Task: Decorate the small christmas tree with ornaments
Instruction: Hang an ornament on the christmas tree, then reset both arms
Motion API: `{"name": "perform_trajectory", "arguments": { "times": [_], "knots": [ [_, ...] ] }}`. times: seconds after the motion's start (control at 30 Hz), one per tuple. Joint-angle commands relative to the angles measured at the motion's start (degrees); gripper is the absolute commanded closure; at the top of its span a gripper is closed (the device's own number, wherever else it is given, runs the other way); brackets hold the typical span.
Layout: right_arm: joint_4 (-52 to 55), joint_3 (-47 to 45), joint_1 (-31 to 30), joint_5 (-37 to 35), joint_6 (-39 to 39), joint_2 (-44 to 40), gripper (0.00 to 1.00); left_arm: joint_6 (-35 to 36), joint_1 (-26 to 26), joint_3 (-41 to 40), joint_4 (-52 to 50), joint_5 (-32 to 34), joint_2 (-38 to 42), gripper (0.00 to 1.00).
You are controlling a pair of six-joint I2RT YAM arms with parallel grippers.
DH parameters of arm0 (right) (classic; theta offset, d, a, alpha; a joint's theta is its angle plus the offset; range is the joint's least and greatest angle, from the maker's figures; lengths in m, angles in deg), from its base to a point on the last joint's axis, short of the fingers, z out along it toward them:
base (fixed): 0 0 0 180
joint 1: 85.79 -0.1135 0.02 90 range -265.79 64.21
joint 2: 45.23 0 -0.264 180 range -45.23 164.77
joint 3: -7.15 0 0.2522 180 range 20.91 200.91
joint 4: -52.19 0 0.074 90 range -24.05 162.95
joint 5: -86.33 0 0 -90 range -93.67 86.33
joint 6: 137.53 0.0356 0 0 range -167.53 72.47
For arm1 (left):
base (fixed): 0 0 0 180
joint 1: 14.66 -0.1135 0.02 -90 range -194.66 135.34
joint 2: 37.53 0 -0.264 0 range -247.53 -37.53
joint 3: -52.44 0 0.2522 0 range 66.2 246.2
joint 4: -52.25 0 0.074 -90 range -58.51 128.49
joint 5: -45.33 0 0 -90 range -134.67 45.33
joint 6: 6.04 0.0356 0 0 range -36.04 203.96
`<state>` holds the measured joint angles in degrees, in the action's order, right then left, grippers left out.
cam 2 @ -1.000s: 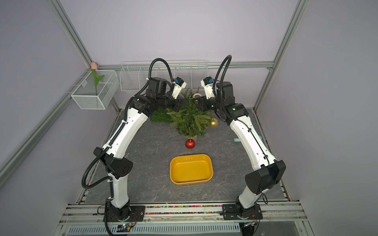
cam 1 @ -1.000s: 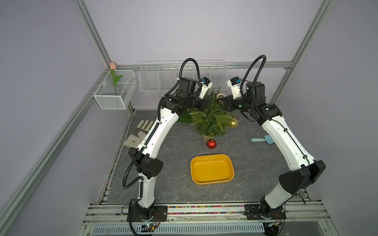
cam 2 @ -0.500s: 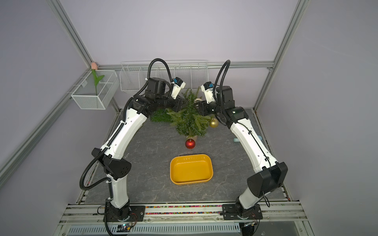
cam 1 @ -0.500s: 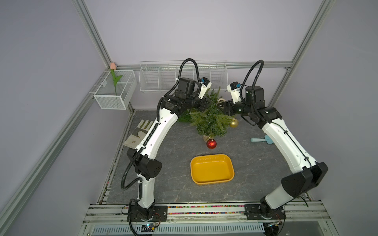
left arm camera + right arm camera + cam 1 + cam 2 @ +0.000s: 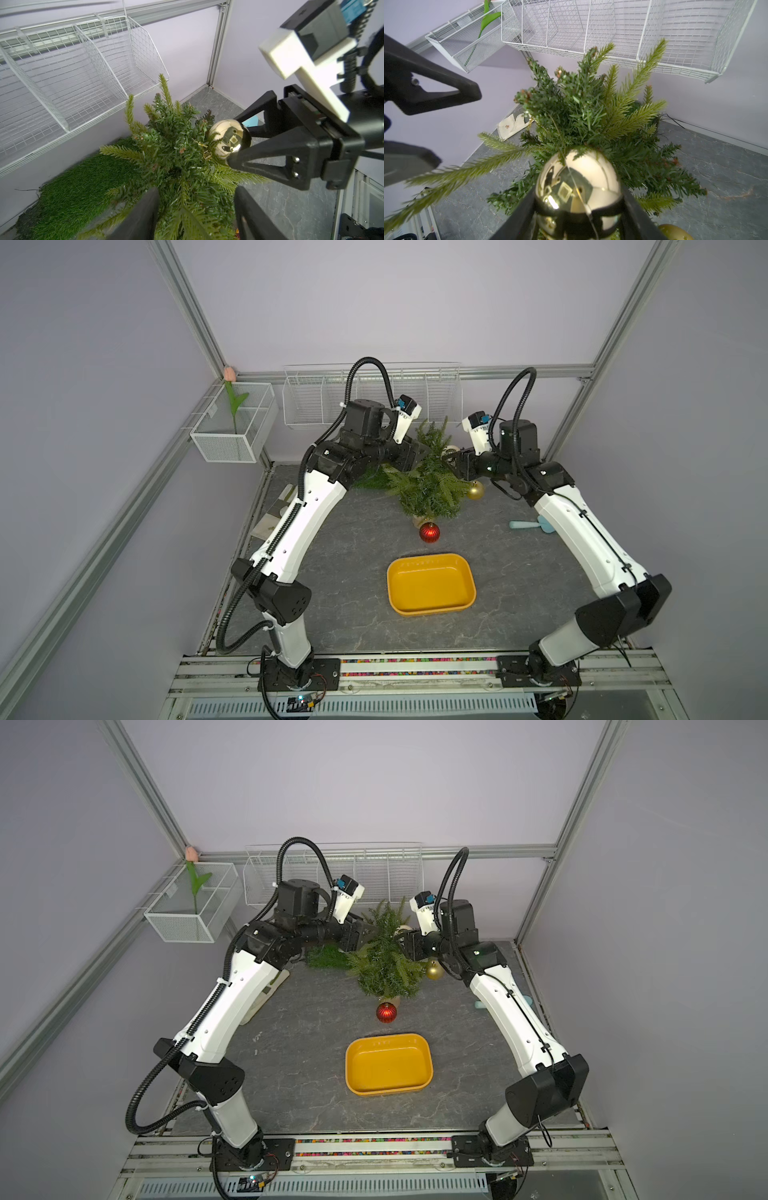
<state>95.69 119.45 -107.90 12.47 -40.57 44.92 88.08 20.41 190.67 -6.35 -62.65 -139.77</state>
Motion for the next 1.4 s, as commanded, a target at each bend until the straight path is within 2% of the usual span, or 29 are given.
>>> {"name": "perform_trajectory", "arguments": {
  "times": [0.0, 0.2, 0.47, 0.57, 0.63, 0.7, 0.8, 0.87, 0.93, 1.1, 1.27, 1.37],
  "knots": [
    [-1.5, -1.3, 0.4, 0.4, 0.5, -2.2, 0.35, -1.1, -0.5, -1.3, 2.2, 0.3, 1.7, 0.39],
    [-1.6, -2.4, 0.4, -0.3, 0.7, -3.6, 0.13, -1.1, -0.5, -2.1, 2.6, 0.9, 2.3, 0.37],
    [-0.9, -3.2, 0.5, -2.9, 0.3, -6.6, 0.10, -0.8, -0.6, -3.6, 3.3, 3.1, 3.4, 0.34],
    [-0.2, -4.1, 0.8, -5.4, -0.5, -8.5, 0.09, -0.9, -0.8, -6.7, 4.7, 5.2, 5.2, 0.27],
    [0.3, -4.8, 1.6, -6.6, -0.8, -9.9, 0.08, -1.4, -1.0, -10.1, 6.5, 6.5, 7.2, 0.14],
    [0.8, -6.0, 3.2, -7.4, -0.8, -11.3, 0.08, -2.6, -1.9, -14.8, 9.1, 7.9, 9.9, 0.02],
    [1.3, -9.4, 6.0, -10.0, -1.1, -14.3, 0.03, -4.8, -3.5, -22.5, 13.0, 10.7, 14.6, 0.01],
    [1.3, -12.0, 8.6, -10.9, -0.7, -16.2, 0.11, -6.4, -5.2, -28.1, 15.1, 12.2, 17.8, 0.01],
    [1.5, -14.7, 11.3, -12.9, -0.6, -17.8, 0.11, -8.0, -7.1, -34.3, 17.5, 15.4, 21.5, 0.01],
    [-3.3, -26.1, 15.9, -21.1, -1.3, -22.8, 0.11, -10.4, -10.8, -54.7, 28.3, 26.7, 33.4, 0.01],
    [-15.2, -42.3, 20.1, -26.0, 0.2, -26.5, 0.11, -6.2, -11.2, -75.1, 41.7, 42.6, 42.2, 0.01],
    [-25.2, -53.3, 21.6, -26.2, -0.5, -26.9, 0.11, -3.9, -11.5, -84.7, 49.5, 49.7, 44.2, 0.01]
  ]
}}
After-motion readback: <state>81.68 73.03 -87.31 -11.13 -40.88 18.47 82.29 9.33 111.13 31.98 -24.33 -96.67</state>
